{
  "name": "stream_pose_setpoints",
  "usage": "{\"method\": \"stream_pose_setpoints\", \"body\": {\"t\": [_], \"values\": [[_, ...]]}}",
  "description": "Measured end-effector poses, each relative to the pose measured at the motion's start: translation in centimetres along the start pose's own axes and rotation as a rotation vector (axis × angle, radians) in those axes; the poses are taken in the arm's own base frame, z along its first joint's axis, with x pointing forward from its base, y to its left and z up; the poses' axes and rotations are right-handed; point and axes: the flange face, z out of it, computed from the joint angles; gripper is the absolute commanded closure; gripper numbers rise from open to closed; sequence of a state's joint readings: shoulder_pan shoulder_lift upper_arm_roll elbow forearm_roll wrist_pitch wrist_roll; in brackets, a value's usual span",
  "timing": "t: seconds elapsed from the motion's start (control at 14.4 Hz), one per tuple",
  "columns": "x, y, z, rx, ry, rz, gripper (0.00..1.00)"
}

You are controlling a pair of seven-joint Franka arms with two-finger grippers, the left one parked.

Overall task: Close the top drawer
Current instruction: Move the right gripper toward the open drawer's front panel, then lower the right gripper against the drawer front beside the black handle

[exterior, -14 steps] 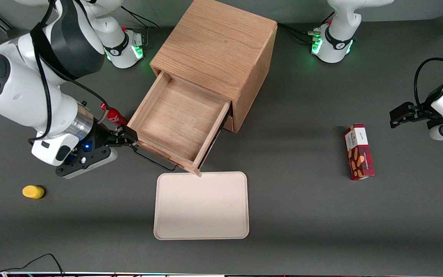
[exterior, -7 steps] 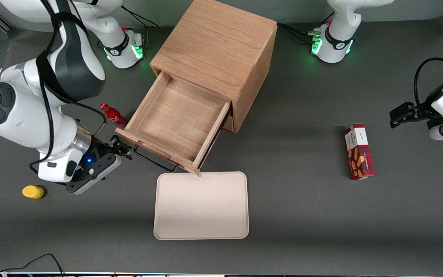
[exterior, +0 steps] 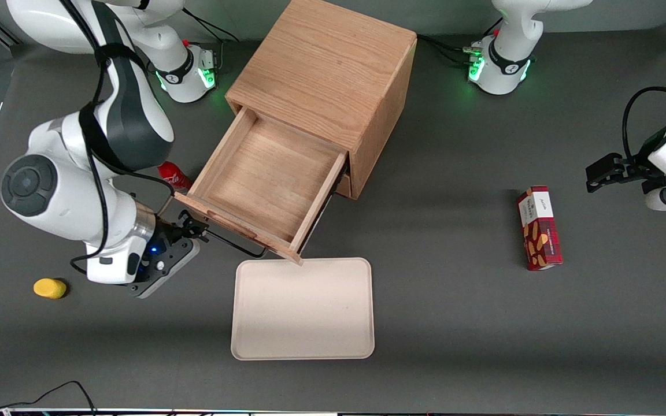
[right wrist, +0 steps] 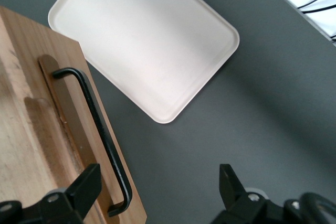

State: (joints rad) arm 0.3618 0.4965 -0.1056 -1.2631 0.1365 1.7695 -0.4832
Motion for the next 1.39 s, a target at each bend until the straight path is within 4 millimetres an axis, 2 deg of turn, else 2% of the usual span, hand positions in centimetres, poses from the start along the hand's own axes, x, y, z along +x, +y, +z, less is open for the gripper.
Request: {"method": "stream_pose_setpoints", "body": {"t": [0.21, 0.69, 1.39], "values": [[0.1, 0.0, 2.1, 0.018, -0.029, -0.051, 0.0], [0.6, -1.1, 5.5, 0.143, -0.009, -0.061, 0.0], [0.6, -0.7, 7.4, 0.148, -0.021, -0.079, 0.0]]}}
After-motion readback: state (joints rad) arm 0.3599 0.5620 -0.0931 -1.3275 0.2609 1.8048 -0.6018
